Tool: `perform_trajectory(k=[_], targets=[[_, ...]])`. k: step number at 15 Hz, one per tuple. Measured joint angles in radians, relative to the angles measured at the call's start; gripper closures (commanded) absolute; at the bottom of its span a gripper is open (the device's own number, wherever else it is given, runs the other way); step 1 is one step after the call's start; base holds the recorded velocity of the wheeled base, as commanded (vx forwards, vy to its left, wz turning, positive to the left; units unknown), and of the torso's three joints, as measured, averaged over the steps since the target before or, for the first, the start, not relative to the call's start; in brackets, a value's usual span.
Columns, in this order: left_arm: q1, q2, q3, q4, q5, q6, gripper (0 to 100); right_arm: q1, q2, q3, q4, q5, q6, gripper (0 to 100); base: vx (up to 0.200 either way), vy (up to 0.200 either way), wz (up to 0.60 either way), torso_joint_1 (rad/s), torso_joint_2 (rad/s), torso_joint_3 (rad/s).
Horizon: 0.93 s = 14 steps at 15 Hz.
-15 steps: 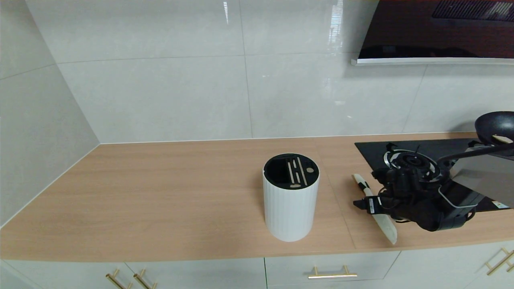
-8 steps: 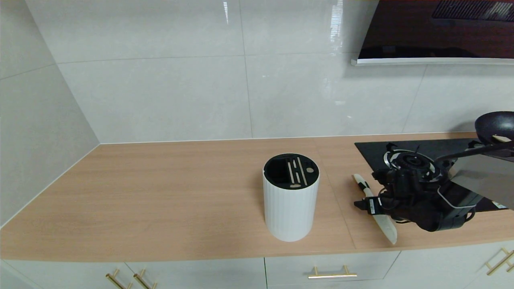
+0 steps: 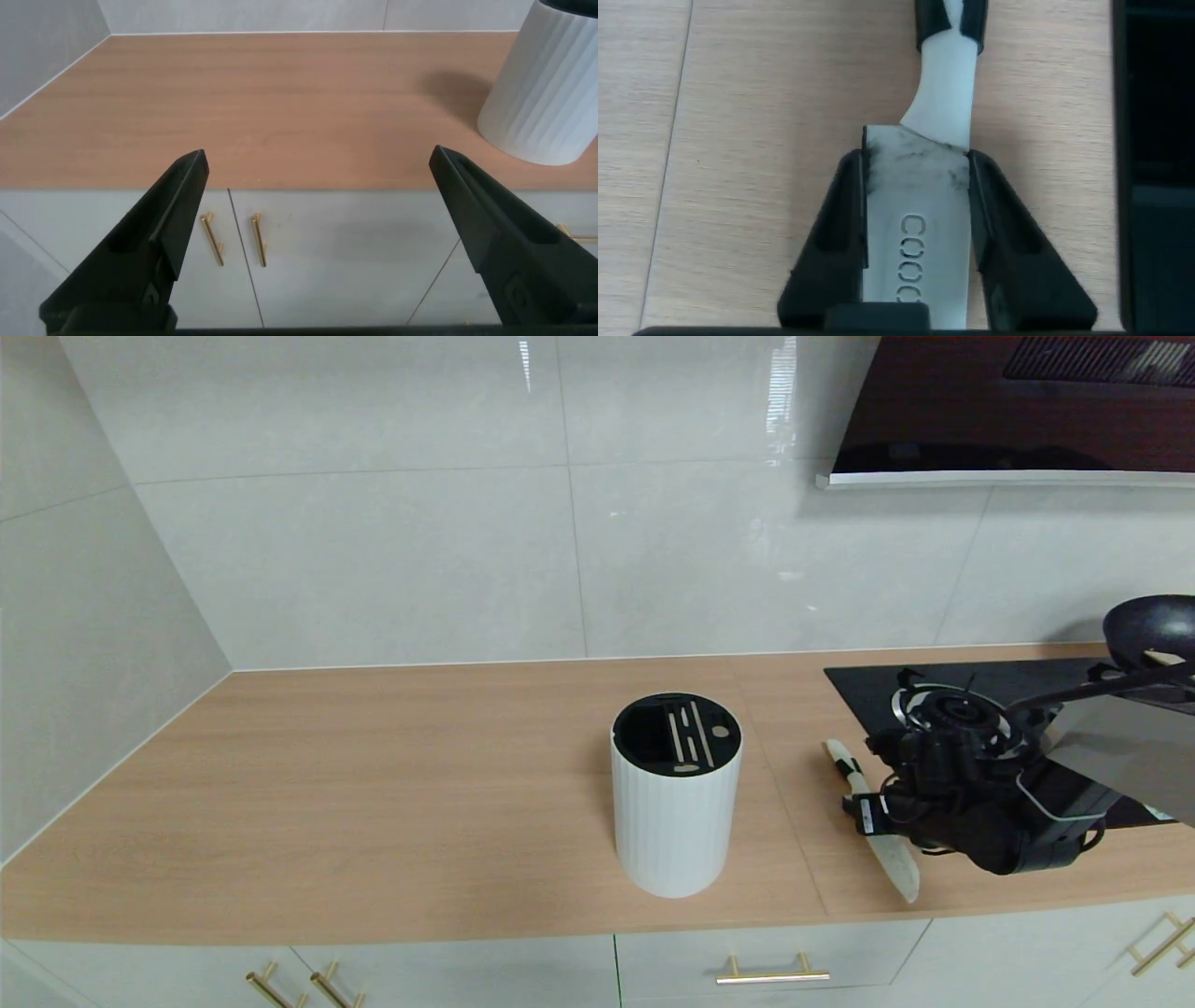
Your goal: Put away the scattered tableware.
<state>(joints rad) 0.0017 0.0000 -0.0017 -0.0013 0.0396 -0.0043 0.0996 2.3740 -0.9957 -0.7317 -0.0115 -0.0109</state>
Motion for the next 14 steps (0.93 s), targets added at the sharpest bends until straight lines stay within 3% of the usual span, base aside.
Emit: perform_trajectory(k=[6, 8, 10, 14], targets=[[0.0, 0.0, 0.0, 0.0, 0.0, 0.0, 0, 0.002, -0.016, 0.005, 0.008, -0.041, -0.011, 100, 0.0, 0.0, 0.0, 0.0, 0.0, 0.0], [0.0, 0.0, 0.0, -0.003, -0.01, 0.026, 0, 0.0, -0.069, 0.018, 0.011, -0.043, -0.011, 100, 0.0, 0.0, 0.0, 0.0, 0.0, 0.0], [-0.001, 0.004, -0.045, 0.004, -0.075, 0.061, 0, 0.004, -0.161, 0.028, 0.016, -0.041, -0.012, 100, 0.0, 0.0, 0.0, 0.0, 0.0, 0.0], [-0.005, 0.192, -0.29, 0.049, -0.259, 0.064, 0, 0.064, -0.392, -0.065, 0.213, -0.038, -0.013, 100, 0.0, 0.0, 0.0, 0.0, 0.0, 0.0]])
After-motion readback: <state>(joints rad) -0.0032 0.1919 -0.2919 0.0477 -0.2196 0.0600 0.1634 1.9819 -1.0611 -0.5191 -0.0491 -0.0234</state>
